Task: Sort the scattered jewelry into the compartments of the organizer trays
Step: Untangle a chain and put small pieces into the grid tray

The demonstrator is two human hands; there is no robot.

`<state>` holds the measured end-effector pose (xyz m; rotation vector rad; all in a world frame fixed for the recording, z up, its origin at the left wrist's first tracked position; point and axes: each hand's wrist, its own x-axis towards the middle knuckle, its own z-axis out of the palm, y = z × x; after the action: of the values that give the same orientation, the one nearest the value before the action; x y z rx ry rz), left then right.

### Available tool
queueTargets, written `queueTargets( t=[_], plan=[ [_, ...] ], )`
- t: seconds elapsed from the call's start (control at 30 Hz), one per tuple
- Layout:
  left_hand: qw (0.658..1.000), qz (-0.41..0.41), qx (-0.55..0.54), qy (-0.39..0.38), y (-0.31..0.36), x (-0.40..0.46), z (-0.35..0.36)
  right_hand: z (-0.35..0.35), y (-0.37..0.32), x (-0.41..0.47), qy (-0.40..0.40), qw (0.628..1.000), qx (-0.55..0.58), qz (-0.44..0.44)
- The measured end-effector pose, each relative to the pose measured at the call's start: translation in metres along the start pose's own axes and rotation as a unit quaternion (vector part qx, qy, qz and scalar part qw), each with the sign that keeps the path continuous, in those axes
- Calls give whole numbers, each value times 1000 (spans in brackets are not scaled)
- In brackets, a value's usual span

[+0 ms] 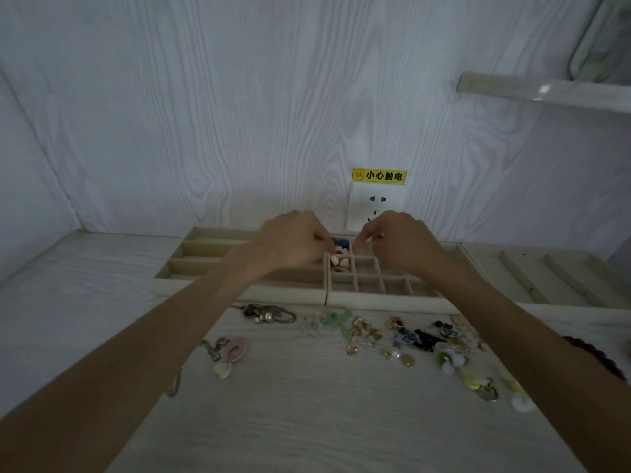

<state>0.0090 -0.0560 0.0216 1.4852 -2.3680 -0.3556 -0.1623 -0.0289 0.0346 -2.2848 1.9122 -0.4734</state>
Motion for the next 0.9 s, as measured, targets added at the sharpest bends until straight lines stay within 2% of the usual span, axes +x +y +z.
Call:
queueTargets(
  t=[0.13,0.23,0.4,0.5,0.63,0.73,0.9],
  plan=[
    [999,-18,-41,-12,-20,-35,-22,1,-7,-13,-4,997,71,-20],
    [998,-32,-45,-6,-39,-78,-29,13,-28,-29,-17,990,105,-96],
    [997,-66,-1,-42,-64,-141,-31,39,-74,-63,-113,961,105,-229],
    [995,-52,-18,-80,-70,-161,-33,55,-90,-72,-167,951,64,-252],
    [990,-53,-50,-121,-65,-172,-27,72,-97,-74,-137,956,42,-254],
    [996,-56,-14,-72,-58,-173,-13,75,-95,-75,-90,965,22,-247],
    [999,-43,-10,-16,-47,-165,6,69,-81,-78,-73,970,12,-231]
  ],
)
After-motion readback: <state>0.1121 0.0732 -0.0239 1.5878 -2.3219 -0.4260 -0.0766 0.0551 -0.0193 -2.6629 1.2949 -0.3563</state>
